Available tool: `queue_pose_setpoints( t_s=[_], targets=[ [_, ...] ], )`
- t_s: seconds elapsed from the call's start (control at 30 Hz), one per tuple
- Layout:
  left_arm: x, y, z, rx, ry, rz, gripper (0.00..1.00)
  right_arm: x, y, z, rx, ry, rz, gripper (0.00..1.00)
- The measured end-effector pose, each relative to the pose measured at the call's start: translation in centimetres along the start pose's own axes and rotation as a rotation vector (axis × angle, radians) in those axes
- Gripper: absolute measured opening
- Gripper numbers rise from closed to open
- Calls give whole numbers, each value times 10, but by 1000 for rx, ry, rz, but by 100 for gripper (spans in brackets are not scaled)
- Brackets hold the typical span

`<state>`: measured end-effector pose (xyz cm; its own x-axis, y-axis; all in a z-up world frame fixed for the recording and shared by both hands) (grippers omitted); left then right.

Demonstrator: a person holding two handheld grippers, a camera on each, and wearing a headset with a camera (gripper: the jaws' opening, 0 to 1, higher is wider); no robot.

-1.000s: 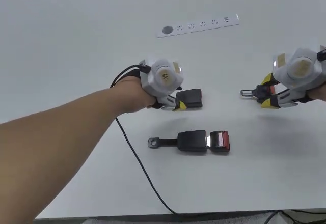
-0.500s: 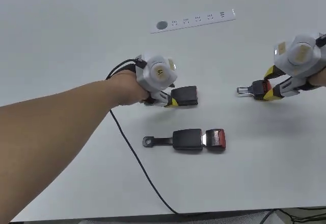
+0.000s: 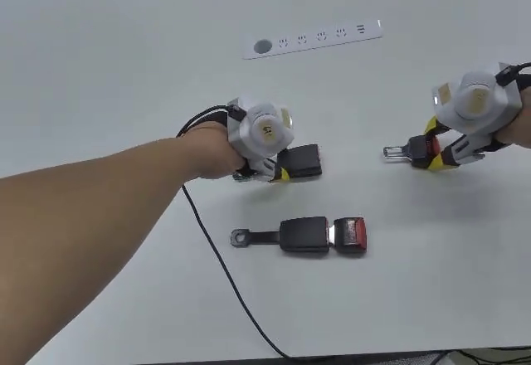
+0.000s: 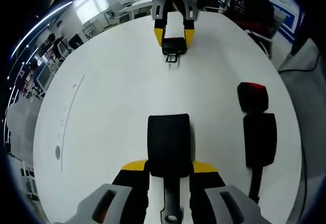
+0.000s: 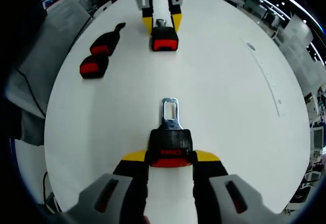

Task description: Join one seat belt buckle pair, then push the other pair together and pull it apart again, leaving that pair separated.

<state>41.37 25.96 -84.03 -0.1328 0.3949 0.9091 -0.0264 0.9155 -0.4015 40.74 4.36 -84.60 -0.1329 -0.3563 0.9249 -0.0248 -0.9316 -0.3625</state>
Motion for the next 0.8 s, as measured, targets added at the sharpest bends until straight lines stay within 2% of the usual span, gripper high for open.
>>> queue_pose_setpoints(
  t_s=[0.1,0.2,0.37,0.53,0.8],
  targets=[
    [-2,-1,3,-13,13,6,31,0,-1,1,9,-2,-2,33],
    [-6,3,1,-42,6,-7,31,0,-1,1,17,-1,-5,33],
    [-8,5,-4,-26,23,-10,31,-2,-7,0,32,2,-5,33],
    [-8,4,1,-35,26,-26,31,-8,-24,-4,51,-4,12,33],
    [-7,4,3,-42,21,-32,31,-20,-56,-11,65,-9,48,33]
  ],
)
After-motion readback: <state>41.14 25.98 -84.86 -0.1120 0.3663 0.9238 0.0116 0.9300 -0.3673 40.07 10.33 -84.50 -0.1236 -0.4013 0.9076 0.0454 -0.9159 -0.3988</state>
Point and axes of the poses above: the centre of the closed fingertips' face, and the gripper's own axes: x roughly backward along the fingers, z roughly to its right, y roughly out of its underside, the point moved 1 cm from there along x, roughly backward along the fingers, and after that the axes turned 1 degree about y, right-handed, at the moved point
